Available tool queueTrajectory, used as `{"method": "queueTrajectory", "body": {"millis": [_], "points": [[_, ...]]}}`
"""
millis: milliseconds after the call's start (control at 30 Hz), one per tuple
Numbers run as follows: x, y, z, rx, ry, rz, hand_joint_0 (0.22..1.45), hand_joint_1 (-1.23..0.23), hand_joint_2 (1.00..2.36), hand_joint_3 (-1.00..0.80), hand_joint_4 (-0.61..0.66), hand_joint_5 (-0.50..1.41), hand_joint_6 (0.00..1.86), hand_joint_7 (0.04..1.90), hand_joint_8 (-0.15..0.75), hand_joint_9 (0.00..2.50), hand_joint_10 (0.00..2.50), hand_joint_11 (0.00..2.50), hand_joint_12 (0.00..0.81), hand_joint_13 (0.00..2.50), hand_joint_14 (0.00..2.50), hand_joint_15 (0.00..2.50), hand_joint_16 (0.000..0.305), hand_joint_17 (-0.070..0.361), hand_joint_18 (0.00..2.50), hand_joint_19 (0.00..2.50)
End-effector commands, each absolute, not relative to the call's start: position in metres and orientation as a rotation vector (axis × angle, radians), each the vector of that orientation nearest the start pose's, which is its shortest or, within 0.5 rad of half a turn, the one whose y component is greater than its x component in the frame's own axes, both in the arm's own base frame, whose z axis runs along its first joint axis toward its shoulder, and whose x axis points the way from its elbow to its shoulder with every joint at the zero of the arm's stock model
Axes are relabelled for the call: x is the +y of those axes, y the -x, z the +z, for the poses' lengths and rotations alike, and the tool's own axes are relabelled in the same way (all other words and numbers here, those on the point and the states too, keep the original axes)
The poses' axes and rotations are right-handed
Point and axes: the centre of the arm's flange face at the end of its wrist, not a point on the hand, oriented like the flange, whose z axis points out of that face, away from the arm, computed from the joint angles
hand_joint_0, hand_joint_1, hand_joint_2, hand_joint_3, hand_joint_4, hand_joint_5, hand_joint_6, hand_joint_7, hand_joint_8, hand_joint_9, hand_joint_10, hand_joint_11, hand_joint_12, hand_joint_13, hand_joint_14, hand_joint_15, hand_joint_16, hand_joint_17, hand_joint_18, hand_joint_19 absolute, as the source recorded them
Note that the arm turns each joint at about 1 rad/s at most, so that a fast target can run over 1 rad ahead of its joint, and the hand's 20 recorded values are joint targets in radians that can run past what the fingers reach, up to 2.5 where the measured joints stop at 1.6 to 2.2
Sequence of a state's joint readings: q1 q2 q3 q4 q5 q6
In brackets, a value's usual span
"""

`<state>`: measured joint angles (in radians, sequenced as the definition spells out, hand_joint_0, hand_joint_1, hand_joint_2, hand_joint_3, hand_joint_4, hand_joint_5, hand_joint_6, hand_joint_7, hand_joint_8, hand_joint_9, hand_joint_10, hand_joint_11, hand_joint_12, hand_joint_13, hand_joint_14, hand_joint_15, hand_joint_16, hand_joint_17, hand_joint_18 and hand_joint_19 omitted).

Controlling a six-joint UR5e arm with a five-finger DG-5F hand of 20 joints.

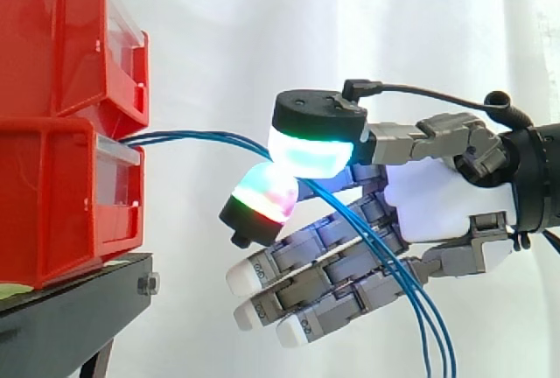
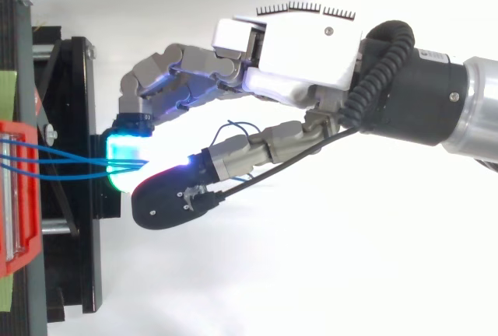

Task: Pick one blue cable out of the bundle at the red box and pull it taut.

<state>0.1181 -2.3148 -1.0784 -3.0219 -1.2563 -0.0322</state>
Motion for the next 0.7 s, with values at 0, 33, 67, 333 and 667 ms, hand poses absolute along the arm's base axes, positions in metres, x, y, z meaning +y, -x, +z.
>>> {"method": "queueTrajectory", "body": {"millis": [0,33,67,333,667], "points": [[-0.0748,-0.7626,0.2663,1.186,-1.345,0.956,0.70,-0.88,1.01,-0.28,-0.11,-0.18,0.87,0.99,0.255,0.59,0.01,0.29,0.358,0.25,0.00,0.07,0.053,0.120,0.33,0.15],[-0.0748,-0.7626,0.2663,1.186,-1.345,0.956,0.72,-0.90,1.01,-0.33,-0.12,-0.18,0.87,0.98,0.252,0.59,0.01,0.29,0.358,0.25,0.00,0.06,0.053,0.120,0.33,0.14],[-0.0746,-0.7626,0.2663,1.187,-1.344,0.957,0.73,-0.91,1.01,-0.43,-0.10,-0.18,0.86,0.92,0.246,0.58,0.01,0.28,0.356,0.25,0.00,0.06,0.053,0.120,0.34,0.13],[-0.0746,-0.7626,0.2663,1.187,-1.344,0.957,0.56,-0.87,1.00,-0.50,0.00,-0.16,0.84,0.96,0.245,0.56,0.01,0.27,0.363,0.22,0.00,0.07,0.054,0.122,0.31,0.17],[-0.0746,-0.7629,0.2670,1.186,-1.344,0.958,0.58,-0.64,1.00,-0.48,-0.03,-0.13,0.83,1.07,0.261,0.67,0.01,0.28,0.358,0.25,0.00,0.08,0.052,0.117,0.29,0.20]]}}
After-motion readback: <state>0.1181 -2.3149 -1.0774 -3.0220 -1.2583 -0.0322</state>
